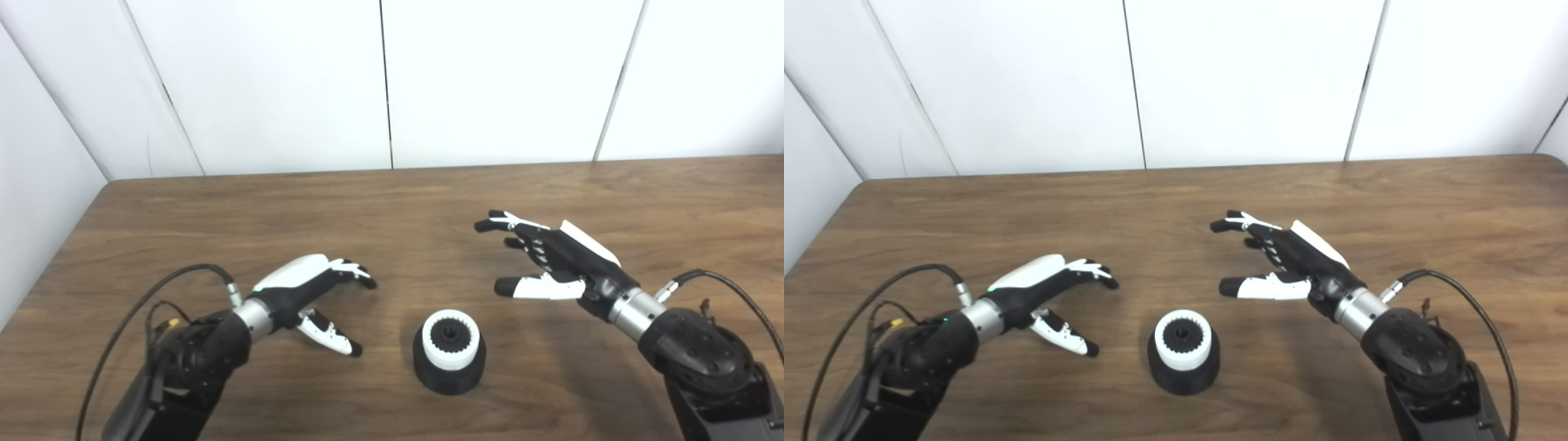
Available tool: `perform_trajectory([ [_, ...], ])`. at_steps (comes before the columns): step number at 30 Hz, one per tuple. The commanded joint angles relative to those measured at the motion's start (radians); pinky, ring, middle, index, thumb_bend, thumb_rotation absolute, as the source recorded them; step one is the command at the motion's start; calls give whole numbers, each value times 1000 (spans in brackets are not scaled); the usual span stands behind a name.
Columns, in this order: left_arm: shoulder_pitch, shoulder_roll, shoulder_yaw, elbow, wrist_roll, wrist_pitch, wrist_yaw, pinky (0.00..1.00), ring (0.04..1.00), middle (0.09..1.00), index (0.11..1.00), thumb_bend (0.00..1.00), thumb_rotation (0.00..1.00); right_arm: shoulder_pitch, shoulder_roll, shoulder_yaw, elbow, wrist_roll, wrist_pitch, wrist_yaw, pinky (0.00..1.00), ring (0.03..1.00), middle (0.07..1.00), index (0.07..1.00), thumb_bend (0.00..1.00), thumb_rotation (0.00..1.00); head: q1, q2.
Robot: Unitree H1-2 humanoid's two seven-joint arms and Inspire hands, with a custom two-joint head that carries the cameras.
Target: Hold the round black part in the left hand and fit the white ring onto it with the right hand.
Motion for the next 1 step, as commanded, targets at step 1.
perform_trajectory([
  [1, -18, 18, 50, -14, -61, 30, 15, 986, 1000, 949, 846, 1000, 243, -18, 0, -28, -13, 27, -17, -36, 986, 993, 953, 833, 1000, 618, 0, 0],
])
